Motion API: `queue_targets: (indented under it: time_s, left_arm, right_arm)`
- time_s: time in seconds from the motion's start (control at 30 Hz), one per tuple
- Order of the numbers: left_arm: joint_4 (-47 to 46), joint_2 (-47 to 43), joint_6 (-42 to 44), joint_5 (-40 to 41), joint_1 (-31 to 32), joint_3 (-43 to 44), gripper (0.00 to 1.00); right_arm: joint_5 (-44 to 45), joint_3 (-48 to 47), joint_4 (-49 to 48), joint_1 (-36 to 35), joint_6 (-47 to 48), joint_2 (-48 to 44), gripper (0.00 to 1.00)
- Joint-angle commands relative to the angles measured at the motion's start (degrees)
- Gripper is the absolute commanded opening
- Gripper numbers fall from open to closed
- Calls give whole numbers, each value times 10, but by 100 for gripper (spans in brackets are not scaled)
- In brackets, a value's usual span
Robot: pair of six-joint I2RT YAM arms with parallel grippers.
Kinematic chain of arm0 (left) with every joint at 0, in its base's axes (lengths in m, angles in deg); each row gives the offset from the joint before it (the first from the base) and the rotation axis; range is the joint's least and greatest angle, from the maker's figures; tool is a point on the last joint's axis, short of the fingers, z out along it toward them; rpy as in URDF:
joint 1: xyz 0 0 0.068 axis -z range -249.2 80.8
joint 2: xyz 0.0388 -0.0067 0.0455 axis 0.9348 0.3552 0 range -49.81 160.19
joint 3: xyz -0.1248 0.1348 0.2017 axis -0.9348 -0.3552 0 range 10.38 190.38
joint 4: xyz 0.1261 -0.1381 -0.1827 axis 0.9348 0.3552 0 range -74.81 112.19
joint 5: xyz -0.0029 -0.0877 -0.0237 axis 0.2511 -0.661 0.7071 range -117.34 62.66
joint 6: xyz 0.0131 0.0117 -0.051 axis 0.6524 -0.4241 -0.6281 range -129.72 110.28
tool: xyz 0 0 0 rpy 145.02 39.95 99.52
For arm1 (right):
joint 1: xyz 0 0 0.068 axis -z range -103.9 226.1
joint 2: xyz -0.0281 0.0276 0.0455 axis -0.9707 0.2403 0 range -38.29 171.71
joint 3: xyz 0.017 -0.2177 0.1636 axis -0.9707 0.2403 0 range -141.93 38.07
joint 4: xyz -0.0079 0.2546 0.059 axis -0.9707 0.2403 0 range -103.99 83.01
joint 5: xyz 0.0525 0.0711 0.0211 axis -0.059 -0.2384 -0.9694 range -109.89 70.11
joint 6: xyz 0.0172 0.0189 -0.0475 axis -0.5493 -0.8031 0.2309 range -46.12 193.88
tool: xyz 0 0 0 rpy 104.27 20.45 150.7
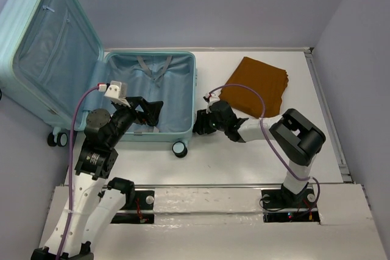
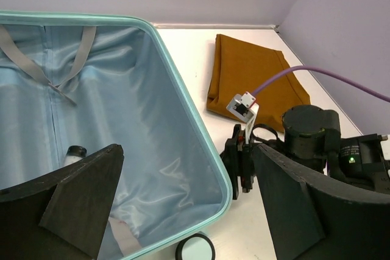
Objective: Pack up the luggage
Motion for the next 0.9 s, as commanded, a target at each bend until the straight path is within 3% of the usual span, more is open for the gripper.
queue_targets:
  time_s: [0.0,0.53,0.63,0.77,0.87]
  left_arm:
    - [-25,1,-4,-22,-3,-6,99]
    - [-25,-4,-4,-23,-3,-7,99]
    - [-25,-4,-4,-24,-4,-6,99]
    - [-25,-4,-4,-24,-4,-7,99]
    - [-25,-4,-5,-25,-4,-6,99]
  right_arm:
    - [45,17,-68,-18,7,2,56]
    - [263,18,3,-61,8,29,48]
    - [301,16,23,-61,-6,33,41]
    - [308,26,28,-61,8,15,40]
    - [264,26,8,-61,40,12,42]
